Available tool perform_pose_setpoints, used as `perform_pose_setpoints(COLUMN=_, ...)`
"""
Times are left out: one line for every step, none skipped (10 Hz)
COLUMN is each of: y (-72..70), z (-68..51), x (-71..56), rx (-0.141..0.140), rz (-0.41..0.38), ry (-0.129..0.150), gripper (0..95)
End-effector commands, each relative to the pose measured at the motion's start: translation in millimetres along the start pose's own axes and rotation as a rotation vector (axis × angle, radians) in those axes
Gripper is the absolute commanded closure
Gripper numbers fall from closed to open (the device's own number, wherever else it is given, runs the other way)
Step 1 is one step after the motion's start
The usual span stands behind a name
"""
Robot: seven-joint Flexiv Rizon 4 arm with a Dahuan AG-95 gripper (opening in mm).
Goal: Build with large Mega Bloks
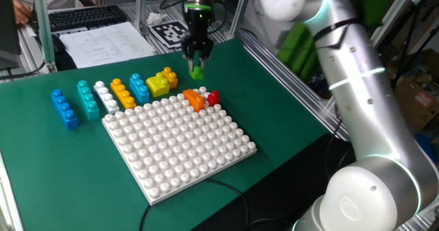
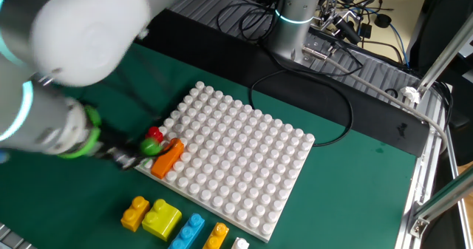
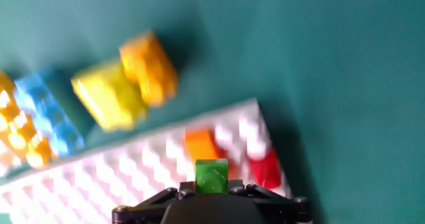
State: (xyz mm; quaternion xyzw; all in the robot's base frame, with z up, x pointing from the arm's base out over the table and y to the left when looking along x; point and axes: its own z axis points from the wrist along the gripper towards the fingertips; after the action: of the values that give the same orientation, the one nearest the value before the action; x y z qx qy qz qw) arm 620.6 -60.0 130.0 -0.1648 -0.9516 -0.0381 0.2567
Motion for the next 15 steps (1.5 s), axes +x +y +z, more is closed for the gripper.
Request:
perform_pose_setpoints(y=14.5, z=7.4, x=-32.0, rx=-0.06, rz=0.02, ry=-0.235, gripper=95.0)
perform_pose_setpoints(y=17.0, z=10.3, x=-33.0, rx=-0.063, rz=0.024, ry=-0.246, gripper=95.0)
perform_pose_setpoints(y=20.3, z=13.4, x=-34.7, rx=-0.065, rz=0.032, ry=-0.257, gripper=95.0)
perform_pose_setpoints(y=22.6, z=17.8, x=-34.2, rx=-0.062, rz=0.035, ry=-0.25, gripper=95.0)
perform_pose_setpoints(y=26.7, z=22.6, x=-29.3, rx=-0.064, rz=0.049, ry=-0.249, gripper=95.0)
perform_pose_setpoints(y=31.4, z=25.6, x=-25.9, rx=-0.067, rz=0.062, ry=-0.246, gripper=95.0)
perform_pose_setpoints(y=34.2, z=27.5, x=-25.2, rx=-0.064, rz=0.069, ry=-0.249, gripper=95.0)
perform_pose_setpoints(y=35.2, z=27.1, x=-22.0, rx=-0.061, rz=0.075, ry=-0.247, gripper=95.0)
perform_pose_setpoints(y=35.7, z=27.2, x=-18.6, rx=-0.064, rz=0.075, ry=-0.246, gripper=95.0)
perform_pose_setpoints(y=36.3, z=26.7, x=-16.4, rx=-0.064, rz=0.075, ry=-0.246, gripper=95.0)
perform_pose_setpoints(y=37.5, z=25.0, x=-15.6, rx=-0.068, rz=0.081, ry=-0.243, gripper=95.0)
perform_pose_setpoints(y=38.7, z=24.8, x=-14.9, rx=-0.066, rz=0.079, ry=-0.245, gripper=95.0)
perform_pose_setpoints(y=39.4, z=23.8, x=-14.5, rx=-0.067, rz=0.062, ry=-0.246, gripper=95.0)
perform_pose_setpoints(y=39.5, z=23.3, x=-14.9, rx=-0.063, rz=0.029, ry=-0.248, gripper=95.0)
perform_pose_setpoints(y=40.6, z=23.5, x=-16.2, rx=-0.052, rz=-0.015, ry=-0.249, gripper=95.0)
